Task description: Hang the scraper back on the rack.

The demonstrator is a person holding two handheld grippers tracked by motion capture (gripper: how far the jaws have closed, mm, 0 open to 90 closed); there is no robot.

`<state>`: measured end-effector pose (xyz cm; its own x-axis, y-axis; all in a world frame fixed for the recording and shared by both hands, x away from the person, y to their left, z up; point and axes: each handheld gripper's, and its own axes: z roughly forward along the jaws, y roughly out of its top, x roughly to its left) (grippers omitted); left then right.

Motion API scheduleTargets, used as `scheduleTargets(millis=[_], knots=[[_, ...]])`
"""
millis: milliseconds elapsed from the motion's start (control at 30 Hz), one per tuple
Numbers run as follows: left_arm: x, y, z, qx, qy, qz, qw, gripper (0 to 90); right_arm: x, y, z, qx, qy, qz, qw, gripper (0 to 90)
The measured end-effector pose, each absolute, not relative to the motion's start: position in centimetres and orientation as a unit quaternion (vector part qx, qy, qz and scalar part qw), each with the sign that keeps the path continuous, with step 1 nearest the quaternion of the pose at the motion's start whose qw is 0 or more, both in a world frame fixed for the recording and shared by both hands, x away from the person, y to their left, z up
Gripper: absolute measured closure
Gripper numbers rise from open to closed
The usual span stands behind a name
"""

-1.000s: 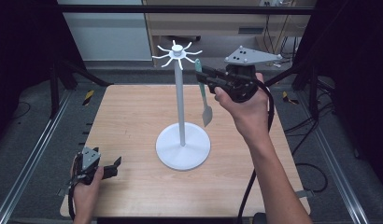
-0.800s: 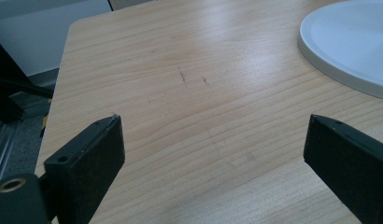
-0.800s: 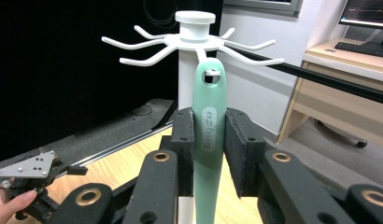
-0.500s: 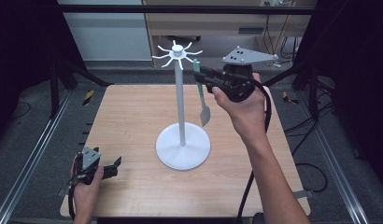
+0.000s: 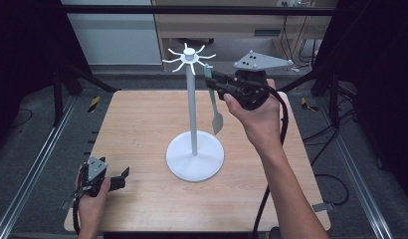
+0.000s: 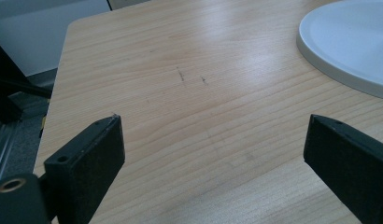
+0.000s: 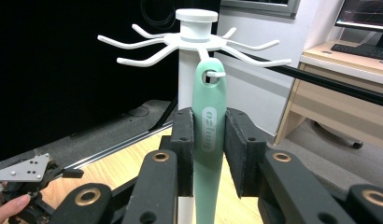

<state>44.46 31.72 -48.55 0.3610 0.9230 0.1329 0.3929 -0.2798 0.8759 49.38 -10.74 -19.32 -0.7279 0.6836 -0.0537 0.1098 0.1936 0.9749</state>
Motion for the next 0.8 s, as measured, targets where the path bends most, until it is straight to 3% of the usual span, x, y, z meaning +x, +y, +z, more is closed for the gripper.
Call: scheduleTargets(millis=[533,800], knots=[[44.55,31.77,-48.6,0.726,0.455,0.336,0.392,4.9,49.33,-10.61,-19.3,0.272,0.732,0.571,0.253,73.1],[44.55,31.69,-48.6,0.727,0.453,0.336,0.392,4.9,48.9,-11.24,-19.07,0.271,0.727,0.579,0.251,65.4]])
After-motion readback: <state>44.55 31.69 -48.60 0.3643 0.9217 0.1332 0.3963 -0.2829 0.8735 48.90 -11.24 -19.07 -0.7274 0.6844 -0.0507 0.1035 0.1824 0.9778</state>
